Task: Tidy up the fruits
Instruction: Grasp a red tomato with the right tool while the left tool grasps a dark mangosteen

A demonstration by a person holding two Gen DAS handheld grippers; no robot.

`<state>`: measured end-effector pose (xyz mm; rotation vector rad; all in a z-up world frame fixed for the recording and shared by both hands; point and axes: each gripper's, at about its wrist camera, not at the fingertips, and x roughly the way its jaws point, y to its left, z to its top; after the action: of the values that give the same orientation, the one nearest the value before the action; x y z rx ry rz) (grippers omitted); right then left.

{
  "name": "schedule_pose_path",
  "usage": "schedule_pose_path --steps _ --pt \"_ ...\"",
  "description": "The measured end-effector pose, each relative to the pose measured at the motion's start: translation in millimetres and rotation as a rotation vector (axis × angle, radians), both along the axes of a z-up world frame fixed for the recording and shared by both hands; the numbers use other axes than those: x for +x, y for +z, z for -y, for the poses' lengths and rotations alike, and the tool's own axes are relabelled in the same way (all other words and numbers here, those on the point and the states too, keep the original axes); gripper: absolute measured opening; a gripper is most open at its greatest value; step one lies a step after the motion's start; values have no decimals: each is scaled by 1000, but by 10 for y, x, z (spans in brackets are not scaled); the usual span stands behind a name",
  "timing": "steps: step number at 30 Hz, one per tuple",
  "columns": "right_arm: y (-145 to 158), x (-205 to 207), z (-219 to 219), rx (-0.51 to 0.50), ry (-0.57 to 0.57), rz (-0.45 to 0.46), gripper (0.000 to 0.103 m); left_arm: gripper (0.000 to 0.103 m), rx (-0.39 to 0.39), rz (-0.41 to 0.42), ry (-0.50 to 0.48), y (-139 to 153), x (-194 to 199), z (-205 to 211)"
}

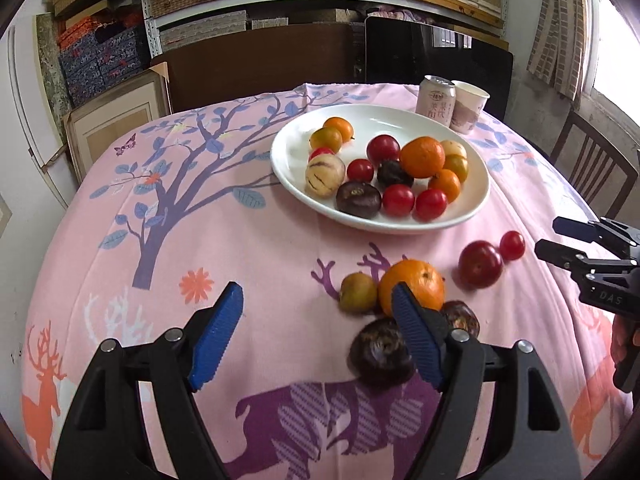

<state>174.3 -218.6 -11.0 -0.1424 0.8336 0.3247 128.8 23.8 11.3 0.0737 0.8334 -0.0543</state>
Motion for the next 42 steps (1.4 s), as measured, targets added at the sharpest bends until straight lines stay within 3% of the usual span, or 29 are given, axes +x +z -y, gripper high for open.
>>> schedule_pose_path --steps 5,8,9,10,19,21,23,26,30,35,40,42 --pt "-182 90 -138 -35 9 -38 57 76 6 -35 -28 -85 -229 -5" --pt "-255 192 -217 -36 7 -52 50 76 13 -59 -51 -151 -316 25" --pt "-279 222 -235 -33 9 -61 35 76 14 -67 -58 -180 -334 40" --pt "-311 252 -248 -22 13 -79 29 76 13 -77 -64 -212 -340 55" --pt "-166 61 -121 28 9 -55 28 76 -5 -120 -88 -371 -139 200" --pt "-138 7 -63 36 7 -49 29 70 -13 -127 -97 -404 -90 224" --pt "-115 -44 -14 44 10 -43 29 44 -23 -143 -130 -448 -54 256" --pt "-79 -96 9 44 21 -35 29 43 25 -131 -153 -432 -95 320" --pt "26 -164 13 76 36 -13 28 43 27 -112 -159 -260 -192 305" --pt "218 -258 -26 112 64 33 28 43 -39 -30 -128 173 -219 209" --pt "427 -185 -89 181 86 57 28 43 -64 87 -110 588 5 210" --pt "519 -112 -152 189 85 92 28 43 -106 95 -85 634 176 194"
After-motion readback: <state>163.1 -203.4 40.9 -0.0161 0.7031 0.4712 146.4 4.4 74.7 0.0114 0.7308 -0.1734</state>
